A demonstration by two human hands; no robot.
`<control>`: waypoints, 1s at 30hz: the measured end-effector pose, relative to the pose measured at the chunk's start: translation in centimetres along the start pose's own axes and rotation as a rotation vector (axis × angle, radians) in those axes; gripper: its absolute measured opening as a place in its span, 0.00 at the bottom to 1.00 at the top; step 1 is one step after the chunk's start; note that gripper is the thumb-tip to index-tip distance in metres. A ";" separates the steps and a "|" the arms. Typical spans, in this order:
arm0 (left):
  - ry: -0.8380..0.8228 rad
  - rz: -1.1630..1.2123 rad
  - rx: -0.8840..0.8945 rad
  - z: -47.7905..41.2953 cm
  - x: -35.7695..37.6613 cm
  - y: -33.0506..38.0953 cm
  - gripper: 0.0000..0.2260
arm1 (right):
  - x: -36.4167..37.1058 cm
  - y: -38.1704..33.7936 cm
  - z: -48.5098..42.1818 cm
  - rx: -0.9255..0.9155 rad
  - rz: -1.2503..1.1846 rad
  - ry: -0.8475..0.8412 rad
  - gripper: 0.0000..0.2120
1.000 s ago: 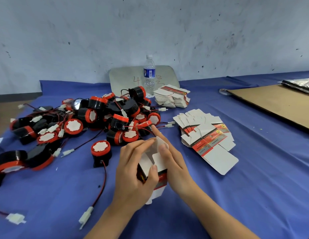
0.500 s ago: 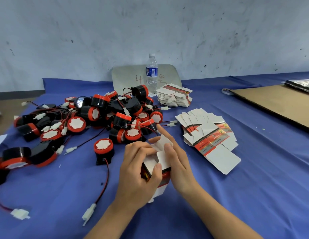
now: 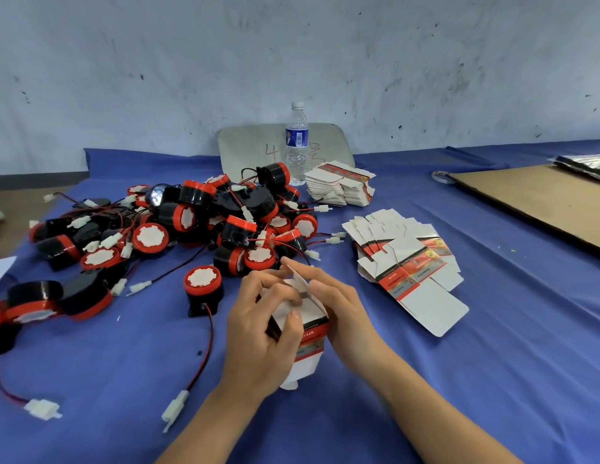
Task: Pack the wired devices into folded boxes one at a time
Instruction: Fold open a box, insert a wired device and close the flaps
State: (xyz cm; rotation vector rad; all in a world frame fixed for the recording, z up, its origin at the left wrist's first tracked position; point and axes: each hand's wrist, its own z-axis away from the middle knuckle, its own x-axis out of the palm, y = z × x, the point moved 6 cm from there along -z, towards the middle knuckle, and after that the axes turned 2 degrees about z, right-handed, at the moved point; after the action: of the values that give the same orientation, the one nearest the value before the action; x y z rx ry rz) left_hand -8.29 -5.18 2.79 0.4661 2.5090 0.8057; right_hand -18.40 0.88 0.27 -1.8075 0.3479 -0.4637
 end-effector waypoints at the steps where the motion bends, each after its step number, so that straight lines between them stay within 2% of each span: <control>1: 0.002 -0.008 0.005 0.0 0.0 0.0 0.11 | 0.0 0.1 -0.1 0.033 -0.052 -0.011 0.20; 4: -0.008 -0.018 0.017 0.2 0.2 0.0 0.09 | 0.1 0.1 -0.2 0.075 -0.145 -0.014 0.21; 8: -0.027 -0.015 0.017 0.3 0.5 0.0 0.08 | 0.3 0.8 -0.2 0.153 -0.261 -0.047 0.10; 12: -0.002 0.001 0.041 0.3 0.3 0.1 0.07 | 0.9 1.1 0.1 0.233 -0.325 -0.198 0.14; 15: 0.001 0.028 0.051 0.2 0.3 0.3 0.14 | 0.9 1.5 0.1 0.238 -0.315 -0.202 0.19; 17: -0.022 0.049 0.046 0.2 0.6 0.1 0.24 | 0.5 1.2 -0.2 0.176 -0.348 -0.137 0.23; 20: -0.087 0.000 -0.049 0.3 1.0 -1.0 0.43 | -1.0 0.3 -0.7 0.073 -0.421 0.005 0.25; 22: -0.129 -0.018 -0.144 0.3 1.4 -1.7 0.49 | -1.8 -0.2 -0.9 0.033 -0.428 0.059 0.26; 25: -0.116 0.047 -0.219 0.4 1.5 -2.3 0.49 | -1.9 -0.5 -0.7 0.029 -0.355 0.040 0.24; 30: -0.050 -0.050 -0.108 0.0 0.6 -2.3 0.46 | -1.9 -0.2 -0.6 0.105 -0.221 0.061 0.17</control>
State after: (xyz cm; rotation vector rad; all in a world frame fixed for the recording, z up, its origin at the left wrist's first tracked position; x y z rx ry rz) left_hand -9.20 -6.64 1.16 0.3804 2.4069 0.8938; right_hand -20.33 1.33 0.30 -1.7390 0.1629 -0.6807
